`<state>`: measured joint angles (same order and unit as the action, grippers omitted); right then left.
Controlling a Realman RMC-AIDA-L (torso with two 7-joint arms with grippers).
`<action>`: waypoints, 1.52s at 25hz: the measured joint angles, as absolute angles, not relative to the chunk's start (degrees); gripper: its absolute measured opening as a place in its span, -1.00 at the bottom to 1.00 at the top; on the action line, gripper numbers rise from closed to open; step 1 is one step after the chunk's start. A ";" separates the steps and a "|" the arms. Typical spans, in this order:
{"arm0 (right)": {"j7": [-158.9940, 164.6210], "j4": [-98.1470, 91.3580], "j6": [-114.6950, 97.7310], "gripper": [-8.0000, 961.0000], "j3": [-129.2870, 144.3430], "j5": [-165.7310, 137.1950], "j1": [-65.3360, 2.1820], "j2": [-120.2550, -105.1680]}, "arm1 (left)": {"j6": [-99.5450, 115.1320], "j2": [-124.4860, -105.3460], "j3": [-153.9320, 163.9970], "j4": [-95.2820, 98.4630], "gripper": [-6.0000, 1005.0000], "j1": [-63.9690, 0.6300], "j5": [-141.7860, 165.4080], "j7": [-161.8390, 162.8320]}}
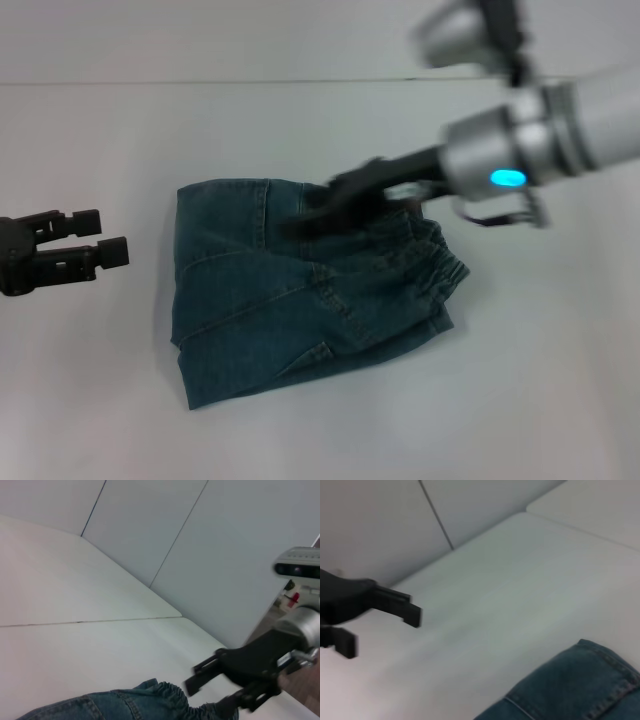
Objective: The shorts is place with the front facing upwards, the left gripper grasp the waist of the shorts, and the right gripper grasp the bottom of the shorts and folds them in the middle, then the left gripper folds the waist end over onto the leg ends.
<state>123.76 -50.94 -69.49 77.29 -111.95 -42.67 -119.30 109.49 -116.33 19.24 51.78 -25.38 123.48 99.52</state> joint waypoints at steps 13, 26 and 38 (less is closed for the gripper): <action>100.13 -52.01 -98.04 0.43 41.06 -112.03 -25.68 -116.89 | 103.39 -117.07 25.52 51.58 0.81 -25.63 125.67 99.13; 97.32 -50.54 -98.42 0.43 40.19 -123.08 -21.93 -114.58 | 102.82 -117.26 26.60 51.73 0.80 -25.88 131.75 99.22; 97.39 -50.51 -96.97 0.43 40.47 -123.39 -23.22 -114.84 | 102.30 -117.53 27.24 51.67 0.80 -25.93 132.07 99.43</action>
<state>97.39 -50.51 -96.97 40.47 -123.39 -23.22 -114.84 102.30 -117.53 27.24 51.67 -25.93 132.07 99.43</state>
